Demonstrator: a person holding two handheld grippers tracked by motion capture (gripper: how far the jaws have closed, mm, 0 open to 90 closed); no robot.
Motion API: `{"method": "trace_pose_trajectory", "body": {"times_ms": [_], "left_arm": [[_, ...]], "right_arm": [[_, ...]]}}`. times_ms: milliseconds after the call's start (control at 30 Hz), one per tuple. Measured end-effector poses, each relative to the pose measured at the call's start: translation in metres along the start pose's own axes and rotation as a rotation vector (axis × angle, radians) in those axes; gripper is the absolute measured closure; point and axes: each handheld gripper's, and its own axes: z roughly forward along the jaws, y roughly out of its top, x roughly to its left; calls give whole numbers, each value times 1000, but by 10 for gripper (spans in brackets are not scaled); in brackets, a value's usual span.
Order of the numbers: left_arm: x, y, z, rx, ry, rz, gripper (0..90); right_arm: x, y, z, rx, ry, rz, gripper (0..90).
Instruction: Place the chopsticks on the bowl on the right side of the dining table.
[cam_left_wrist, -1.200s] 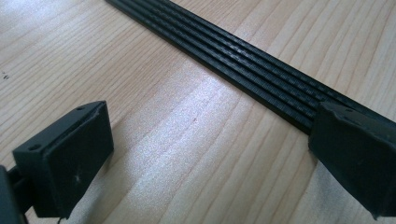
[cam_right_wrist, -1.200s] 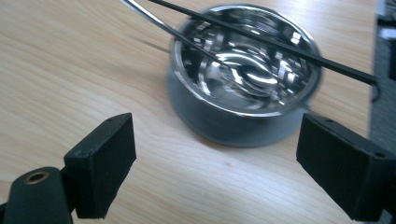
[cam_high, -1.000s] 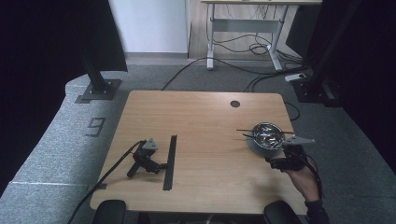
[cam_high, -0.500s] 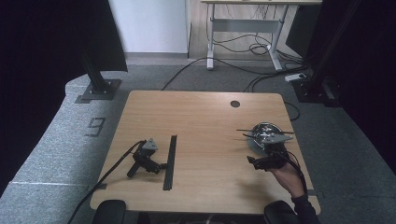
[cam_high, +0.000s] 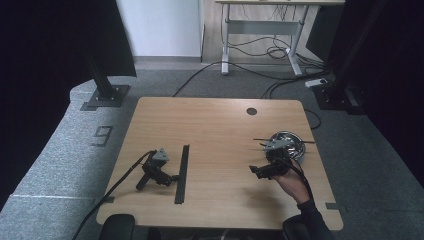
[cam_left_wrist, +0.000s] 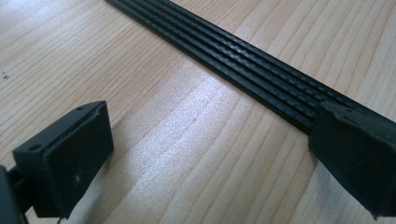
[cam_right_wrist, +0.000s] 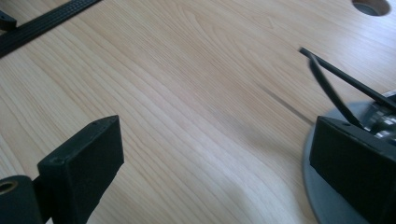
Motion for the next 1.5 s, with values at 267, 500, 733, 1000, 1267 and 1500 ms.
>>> {"method": "trace_pose_trajectory", "body": {"times_ms": [267,500,733,1000,1267,1500], "left_arm": [[0,0,0,1,0,0,0],[0,0,0,0,0,1,0],[0,0,0,-2,1,-2,0],[0,0,0,0,0,1,0],[0,0,0,0,0,1,0],[0,0,0,0,0,-2,0]], "right_arm": [[4,11,19,12,7,-16,26],[10,21,36,33,15,-36,26],[21,30,54,65,26,-71,33],[36,37,73,93,42,-116,39],[47,44,88,87,51,-138,40],[50,46,103,77,44,-156,39]]}}
